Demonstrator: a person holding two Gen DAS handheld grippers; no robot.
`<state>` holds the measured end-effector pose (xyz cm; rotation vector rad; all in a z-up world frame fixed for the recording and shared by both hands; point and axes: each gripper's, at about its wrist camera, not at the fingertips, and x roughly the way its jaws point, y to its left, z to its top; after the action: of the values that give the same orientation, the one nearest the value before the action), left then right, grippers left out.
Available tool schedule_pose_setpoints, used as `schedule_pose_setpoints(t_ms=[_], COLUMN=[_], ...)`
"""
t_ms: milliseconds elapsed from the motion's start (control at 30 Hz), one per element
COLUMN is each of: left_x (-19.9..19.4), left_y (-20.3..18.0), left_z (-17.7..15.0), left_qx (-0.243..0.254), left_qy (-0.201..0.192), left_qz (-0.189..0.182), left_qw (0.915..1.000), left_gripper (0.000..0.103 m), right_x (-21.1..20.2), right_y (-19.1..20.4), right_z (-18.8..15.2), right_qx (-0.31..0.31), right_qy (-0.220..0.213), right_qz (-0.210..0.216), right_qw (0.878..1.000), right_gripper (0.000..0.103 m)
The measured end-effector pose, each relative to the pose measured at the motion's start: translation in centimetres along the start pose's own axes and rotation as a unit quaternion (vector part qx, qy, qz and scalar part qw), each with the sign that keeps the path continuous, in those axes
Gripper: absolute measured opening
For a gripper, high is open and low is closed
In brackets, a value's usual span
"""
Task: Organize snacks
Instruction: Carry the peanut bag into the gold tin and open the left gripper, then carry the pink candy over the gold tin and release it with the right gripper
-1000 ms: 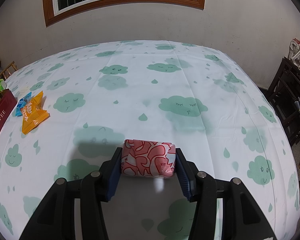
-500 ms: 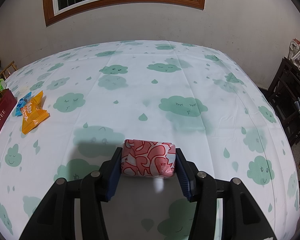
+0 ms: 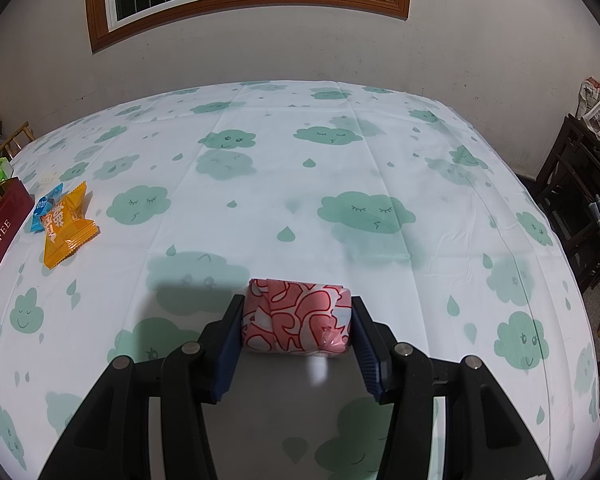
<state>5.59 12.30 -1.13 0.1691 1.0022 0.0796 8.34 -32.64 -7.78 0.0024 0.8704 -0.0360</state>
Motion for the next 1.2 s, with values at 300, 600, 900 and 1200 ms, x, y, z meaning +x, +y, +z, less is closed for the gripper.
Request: schedule_pose_setpoints(t_ms=[300, 600, 900, 1200], left_x=[-2.0, -2.7, -2.3, -2.3], left_y=[-0.5, 0.6, 1.6, 1.6], left_z=[-0.2, -0.5, -1.9, -2.8], left_qx=[-0.005, -0.033, -0.055, -0.058], left_qy=[-0.017, -0.016, -0.002, -0.002], left_qz=[-0.018, -0.02, -0.031, -0.036], left_qw=[0.9997, 0.9991, 0.998, 0.9977], left_gripper=[0.067, 0.077, 0.084, 0.088], right_x=[0.0, 0.0, 0.0, -0.6], right_y=[0.0, -0.2, 0.1, 0.5], right_z=[0.0, 0.1, 0.4, 0.6], right_qx=[0.001, 0.004, 0.022, 0.036], right_qy=[0.0, 0.004, 0.018, 0.019], right_qz=[0.002, -0.004, -0.026, -0.047], right_qw=[1.0, 1.0, 0.999, 0.998], right_gripper=[0.052, 0.05, 0.049, 0.048])
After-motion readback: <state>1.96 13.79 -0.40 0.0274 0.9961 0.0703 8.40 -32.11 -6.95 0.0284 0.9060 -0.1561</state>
